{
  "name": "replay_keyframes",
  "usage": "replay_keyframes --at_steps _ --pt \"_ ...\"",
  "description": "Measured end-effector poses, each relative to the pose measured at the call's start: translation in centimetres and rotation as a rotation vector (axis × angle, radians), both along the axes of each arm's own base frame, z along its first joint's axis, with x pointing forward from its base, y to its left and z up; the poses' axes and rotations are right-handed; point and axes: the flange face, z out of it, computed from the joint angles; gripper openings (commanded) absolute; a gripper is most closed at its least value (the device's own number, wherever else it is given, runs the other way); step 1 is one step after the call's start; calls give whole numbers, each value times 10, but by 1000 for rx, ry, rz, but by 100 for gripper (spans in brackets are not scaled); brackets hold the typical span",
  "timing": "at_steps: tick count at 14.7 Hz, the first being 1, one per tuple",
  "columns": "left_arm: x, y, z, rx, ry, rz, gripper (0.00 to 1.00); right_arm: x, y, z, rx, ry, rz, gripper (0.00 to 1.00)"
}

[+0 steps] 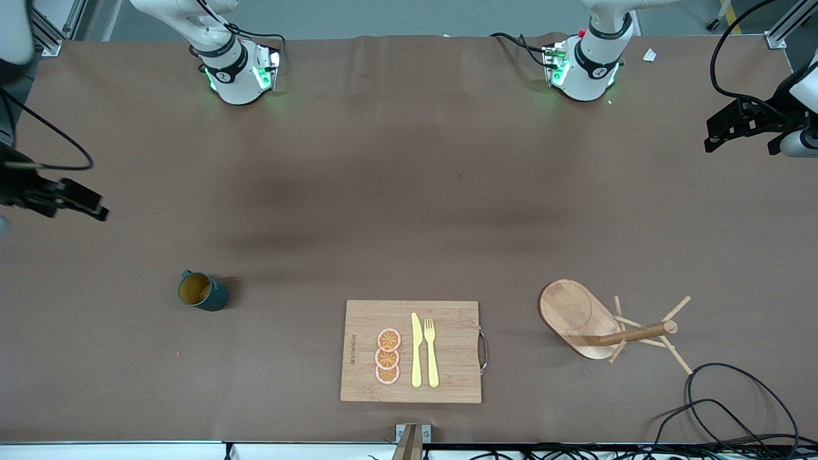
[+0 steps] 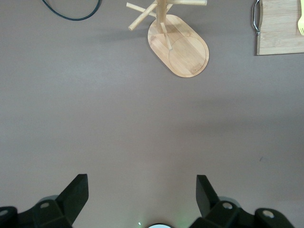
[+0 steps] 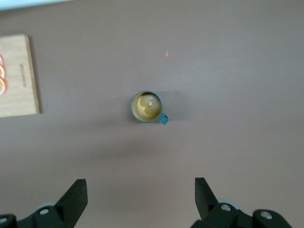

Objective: Pass cup and hang on rack
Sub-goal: 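Reach the right gripper toward the teal mug, then grasp the teal mug rim with the right gripper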

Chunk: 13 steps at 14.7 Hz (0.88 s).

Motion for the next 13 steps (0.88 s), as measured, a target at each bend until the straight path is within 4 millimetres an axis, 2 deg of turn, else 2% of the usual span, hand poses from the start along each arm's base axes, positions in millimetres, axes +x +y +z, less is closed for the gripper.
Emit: replay_keyframes --at_steps 5,7,10,11,13 --pt "0 2 0 0 -1 4 100 55 31 -148 -16 74 35 100" --pt "0 2 0 0 0 5 100 69 44 -197 -24 63 46 100" --pt "3 3 -4 -1 6 5 100 78 52 -259 -33 80 54 100" --pt "5 3 -7 -2 7 5 100 79 52 -280 -36 88 54 91" --pt "9 3 -11 -3 9 4 100 76 51 -315 -40 104 51 50"
